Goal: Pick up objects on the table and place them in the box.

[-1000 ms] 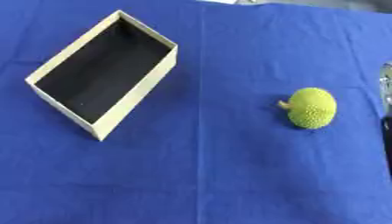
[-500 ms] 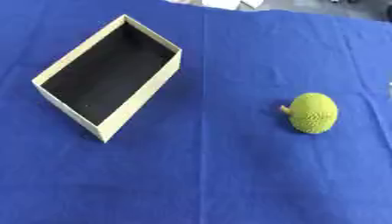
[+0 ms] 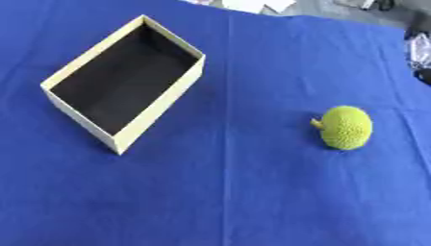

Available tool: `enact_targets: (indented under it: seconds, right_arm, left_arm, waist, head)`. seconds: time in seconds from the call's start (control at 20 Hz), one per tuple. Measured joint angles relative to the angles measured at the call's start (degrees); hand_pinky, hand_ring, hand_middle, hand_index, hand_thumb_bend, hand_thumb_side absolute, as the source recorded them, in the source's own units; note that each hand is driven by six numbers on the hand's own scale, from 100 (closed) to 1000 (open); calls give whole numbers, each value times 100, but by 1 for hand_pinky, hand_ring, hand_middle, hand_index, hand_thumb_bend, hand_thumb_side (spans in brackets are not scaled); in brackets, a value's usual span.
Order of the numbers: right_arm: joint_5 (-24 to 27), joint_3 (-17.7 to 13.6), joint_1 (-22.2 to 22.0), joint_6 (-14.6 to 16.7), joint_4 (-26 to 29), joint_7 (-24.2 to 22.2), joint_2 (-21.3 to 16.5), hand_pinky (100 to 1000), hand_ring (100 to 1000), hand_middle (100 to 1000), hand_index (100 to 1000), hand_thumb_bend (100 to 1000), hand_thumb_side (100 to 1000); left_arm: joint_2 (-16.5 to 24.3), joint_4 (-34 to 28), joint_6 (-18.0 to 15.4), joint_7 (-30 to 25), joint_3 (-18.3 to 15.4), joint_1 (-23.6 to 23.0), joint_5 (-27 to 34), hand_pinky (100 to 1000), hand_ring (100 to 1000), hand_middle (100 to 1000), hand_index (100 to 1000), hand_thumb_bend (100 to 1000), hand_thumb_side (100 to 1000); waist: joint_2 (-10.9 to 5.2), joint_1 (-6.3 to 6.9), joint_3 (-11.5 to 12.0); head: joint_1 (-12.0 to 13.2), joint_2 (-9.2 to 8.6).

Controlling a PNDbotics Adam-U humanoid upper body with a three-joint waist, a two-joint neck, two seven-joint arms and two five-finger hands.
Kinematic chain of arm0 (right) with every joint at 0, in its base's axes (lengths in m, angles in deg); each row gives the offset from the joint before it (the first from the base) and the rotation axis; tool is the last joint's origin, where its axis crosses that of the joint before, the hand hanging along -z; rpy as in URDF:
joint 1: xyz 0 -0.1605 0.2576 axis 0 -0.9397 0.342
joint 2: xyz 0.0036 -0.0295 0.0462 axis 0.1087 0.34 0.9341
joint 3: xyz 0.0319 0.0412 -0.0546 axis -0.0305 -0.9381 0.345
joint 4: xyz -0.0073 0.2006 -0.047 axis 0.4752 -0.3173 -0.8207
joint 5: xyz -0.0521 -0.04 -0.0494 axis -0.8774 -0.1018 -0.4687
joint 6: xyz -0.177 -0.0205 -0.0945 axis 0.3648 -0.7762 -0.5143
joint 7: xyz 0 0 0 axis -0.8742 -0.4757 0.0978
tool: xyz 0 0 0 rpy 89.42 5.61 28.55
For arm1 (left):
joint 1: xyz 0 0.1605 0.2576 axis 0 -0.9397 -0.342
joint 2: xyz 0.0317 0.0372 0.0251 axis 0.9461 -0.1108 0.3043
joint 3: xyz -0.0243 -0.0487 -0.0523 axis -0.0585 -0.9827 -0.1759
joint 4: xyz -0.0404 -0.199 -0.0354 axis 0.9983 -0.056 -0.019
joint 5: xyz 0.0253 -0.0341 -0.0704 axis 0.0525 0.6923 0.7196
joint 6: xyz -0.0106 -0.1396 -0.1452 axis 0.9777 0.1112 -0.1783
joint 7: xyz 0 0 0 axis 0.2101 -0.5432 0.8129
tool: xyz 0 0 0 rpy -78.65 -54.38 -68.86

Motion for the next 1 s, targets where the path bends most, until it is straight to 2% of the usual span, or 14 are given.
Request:
enact_targets:
  seconds: [0.3,0.55,0.95,1.0]
  right_arm:
    - [-405,-41,-797,12,2,5,-837,836,840,841,903,100,441]
    - [-237,20,-965,101,4,-290,-1458,841,841,843,905,100,465]
    - [465,166,-910,163,5,-920,-1707,835,820,836,898,100,415]
    - [554,185,-885,150,5,-970,-1721,835,818,836,899,100,383]
  left_arm:
    - [3,0,2,2,-16,-40,-9,659,602,514,656,100,285]
    - [3,0,2,3,-17,-40,-21,659,601,513,655,100,290]
    - [2,0,-1,0,-19,-50,-21,659,600,512,654,100,292]
    - [1,0,-2,0,-19,-50,-21,659,600,512,654,100,294]
  waist:
    - [0,22,-8]
    - [13,65,-3]
    - [77,111,1]
    - [80,112,1]
  head:
    - [10,2]
    - [-11,3]
    - [-40,48]
    - [-52,54]
